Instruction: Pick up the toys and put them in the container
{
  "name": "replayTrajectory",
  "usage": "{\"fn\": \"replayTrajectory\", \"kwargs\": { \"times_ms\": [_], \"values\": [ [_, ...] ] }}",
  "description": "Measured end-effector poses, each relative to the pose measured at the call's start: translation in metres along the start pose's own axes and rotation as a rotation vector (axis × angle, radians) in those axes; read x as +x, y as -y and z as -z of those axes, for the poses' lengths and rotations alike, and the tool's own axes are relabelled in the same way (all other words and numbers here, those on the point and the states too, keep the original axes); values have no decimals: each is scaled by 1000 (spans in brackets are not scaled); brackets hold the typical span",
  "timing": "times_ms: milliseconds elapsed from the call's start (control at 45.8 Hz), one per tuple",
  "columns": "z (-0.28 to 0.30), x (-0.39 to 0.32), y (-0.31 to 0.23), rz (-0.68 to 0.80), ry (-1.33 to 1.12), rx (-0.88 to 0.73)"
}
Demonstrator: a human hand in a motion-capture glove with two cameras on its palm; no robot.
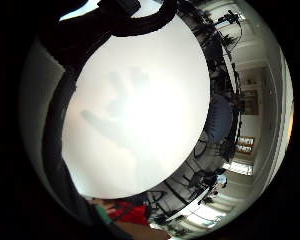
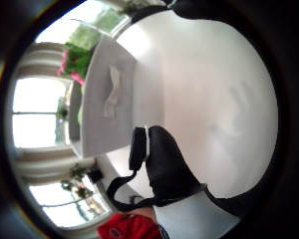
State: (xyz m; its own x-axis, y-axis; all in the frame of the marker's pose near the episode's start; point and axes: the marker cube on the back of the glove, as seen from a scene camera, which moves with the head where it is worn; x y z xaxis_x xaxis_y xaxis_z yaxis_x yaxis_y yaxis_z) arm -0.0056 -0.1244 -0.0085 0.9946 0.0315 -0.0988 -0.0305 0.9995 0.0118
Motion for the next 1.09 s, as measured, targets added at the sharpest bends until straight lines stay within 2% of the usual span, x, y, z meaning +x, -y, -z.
{"fn": "replayTrajectory", "kwargs": {
  "times_ms": [502, 1091],
  "values": [
    [1, 39, -11, -29, 63, 13],
    [-22, 24, -30, -44, 79, 2]
  ]
}}
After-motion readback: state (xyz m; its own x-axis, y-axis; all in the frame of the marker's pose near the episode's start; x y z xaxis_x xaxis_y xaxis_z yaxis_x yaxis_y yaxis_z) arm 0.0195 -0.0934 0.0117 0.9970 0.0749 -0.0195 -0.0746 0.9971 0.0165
